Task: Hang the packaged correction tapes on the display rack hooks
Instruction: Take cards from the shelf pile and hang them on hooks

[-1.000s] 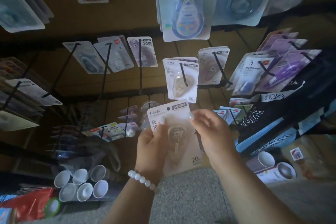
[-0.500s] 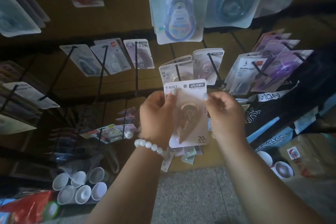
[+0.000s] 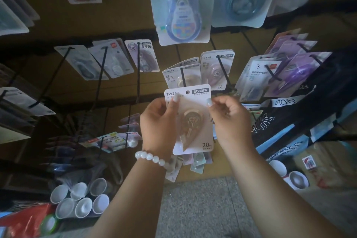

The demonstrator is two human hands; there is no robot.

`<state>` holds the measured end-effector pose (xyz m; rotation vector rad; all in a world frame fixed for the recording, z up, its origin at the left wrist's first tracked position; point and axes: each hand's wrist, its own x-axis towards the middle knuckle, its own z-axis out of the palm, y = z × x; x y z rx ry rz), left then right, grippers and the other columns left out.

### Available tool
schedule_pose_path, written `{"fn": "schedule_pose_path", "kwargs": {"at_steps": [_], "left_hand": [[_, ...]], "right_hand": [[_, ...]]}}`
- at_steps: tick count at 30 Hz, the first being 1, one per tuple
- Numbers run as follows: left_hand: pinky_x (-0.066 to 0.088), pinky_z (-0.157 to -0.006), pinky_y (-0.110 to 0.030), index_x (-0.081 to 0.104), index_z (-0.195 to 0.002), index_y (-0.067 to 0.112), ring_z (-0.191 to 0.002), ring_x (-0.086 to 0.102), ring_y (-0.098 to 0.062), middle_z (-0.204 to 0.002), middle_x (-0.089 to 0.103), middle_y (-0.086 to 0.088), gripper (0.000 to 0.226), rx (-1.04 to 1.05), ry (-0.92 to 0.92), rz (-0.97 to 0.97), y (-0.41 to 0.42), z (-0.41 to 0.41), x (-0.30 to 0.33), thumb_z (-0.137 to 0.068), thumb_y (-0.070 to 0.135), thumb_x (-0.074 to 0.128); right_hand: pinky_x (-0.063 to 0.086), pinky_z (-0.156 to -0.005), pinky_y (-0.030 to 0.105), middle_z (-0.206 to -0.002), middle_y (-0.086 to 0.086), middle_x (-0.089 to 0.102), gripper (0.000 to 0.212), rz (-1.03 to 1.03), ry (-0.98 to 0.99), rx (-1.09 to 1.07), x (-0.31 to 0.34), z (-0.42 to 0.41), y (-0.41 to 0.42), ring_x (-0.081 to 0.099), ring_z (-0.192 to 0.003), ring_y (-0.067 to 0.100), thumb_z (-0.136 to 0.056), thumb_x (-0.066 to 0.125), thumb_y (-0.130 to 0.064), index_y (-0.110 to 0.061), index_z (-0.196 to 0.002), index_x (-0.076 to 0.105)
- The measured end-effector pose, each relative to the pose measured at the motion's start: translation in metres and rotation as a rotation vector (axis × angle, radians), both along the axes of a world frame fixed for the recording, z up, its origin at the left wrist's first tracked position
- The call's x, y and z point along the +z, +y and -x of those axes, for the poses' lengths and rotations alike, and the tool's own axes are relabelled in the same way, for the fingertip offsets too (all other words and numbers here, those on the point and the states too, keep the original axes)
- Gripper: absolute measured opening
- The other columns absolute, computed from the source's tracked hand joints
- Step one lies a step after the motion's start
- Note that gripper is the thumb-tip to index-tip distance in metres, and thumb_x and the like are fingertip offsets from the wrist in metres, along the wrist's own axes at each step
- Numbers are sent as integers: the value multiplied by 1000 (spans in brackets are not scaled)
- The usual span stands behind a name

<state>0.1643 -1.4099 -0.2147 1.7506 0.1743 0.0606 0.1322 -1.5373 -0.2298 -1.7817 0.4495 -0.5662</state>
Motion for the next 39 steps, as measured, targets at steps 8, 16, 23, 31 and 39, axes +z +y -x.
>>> {"fn": "schedule_pose_path", "kwargs": {"at_steps": [8,16,23,31,39], "left_hand": [[46,-53,-21,68,-76,16,-46,54,6,-53,64,14,28,45,7,39,-3,-2,-1,-89,41,63],[49,-48,-12,66,-71,20,-49,57,4,-57,65,12,25,54,-46,62,-4,-2,-4,-90,36,64],[47,-54,-21,66,-74,19,-50,54,2,-60,62,9,26,42,-34,25,-5,0,-11,-90,40,61],[48,-62,-31,66,-78,8,-57,53,-9,-62,60,4,33,63,-28,-23,-12,-14,-13,-92,38,60],[37,-56,-26,53,-68,13,-54,43,-12,-58,49,4,38,152,2,-58,-29,-46,-11,-92,43,57]], "right_hand": [[40,-57,2,-70,-18,60,6,5,-2,26,2,0,0,55,-60,-12,-86,65,-21,-24,-82,61],[42,-59,4,-70,-16,60,5,8,2,29,0,-5,-1,55,-62,-10,-86,64,-24,-23,-83,61],[42,-58,6,-72,-13,62,5,1,31,4,-6,-4,-1,55,-61,-1,-86,64,-24,-20,-86,63],[39,-57,6,-71,-16,59,6,62,70,-19,-4,-16,-3,55,-66,0,-87,63,-24,-18,-88,64],[32,-53,-3,-83,-9,56,20,164,136,-98,-2,-56,-3,50,-76,10,-91,56,-27,-14,-103,64]]}}
